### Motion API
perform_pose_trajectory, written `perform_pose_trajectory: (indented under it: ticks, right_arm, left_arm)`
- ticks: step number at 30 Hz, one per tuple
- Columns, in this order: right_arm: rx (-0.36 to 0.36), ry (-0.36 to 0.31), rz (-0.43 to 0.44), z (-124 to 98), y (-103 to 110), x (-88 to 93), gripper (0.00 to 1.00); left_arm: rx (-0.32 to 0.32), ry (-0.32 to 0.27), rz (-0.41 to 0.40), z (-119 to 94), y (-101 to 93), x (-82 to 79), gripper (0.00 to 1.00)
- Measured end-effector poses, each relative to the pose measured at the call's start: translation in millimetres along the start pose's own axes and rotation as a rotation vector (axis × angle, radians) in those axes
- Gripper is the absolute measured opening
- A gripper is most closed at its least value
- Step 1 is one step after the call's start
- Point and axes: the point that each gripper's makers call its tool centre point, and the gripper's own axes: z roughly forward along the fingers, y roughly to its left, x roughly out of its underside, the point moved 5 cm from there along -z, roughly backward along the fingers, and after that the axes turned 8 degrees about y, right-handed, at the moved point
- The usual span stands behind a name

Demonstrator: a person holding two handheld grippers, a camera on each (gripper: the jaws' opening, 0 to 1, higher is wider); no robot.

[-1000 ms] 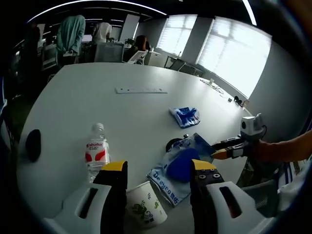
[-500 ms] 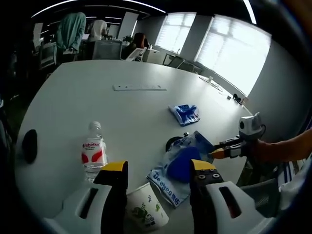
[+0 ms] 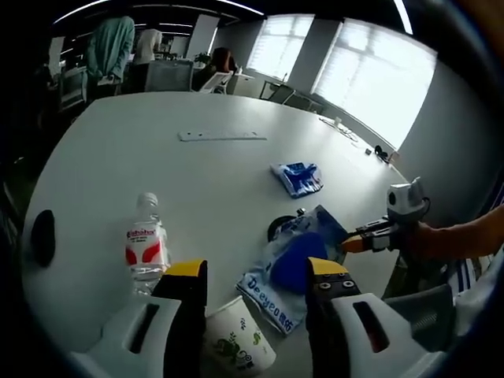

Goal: Arrange the tabletop items into an orderly group along one side of the table until the central work area is clear of visible clutter.

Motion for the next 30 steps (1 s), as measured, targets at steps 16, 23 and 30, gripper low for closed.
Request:
perform_pose_trajectory:
  ticks: [16, 23, 30]
  right_arm:
    - [-0.001, -0.031, 0.040, -2, 2, 1.4, 0.02]
    - [-0.003, -0.030, 0.039, -1, 2, 1.1, 0.02]
    - [-0.004, -0.033, 0.039, -1, 3, 0.5, 0.02]
  left_arm:
    - [-0.009, 0.069, 0.016, 13, 5.6, 8.9, 0.47]
    - [-0.018, 0.138, 0.053, 25, 6.5, 8.2, 0.46]
    - [-0.015, 0.234, 0.091, 33, 7.3, 8.0, 0.45]
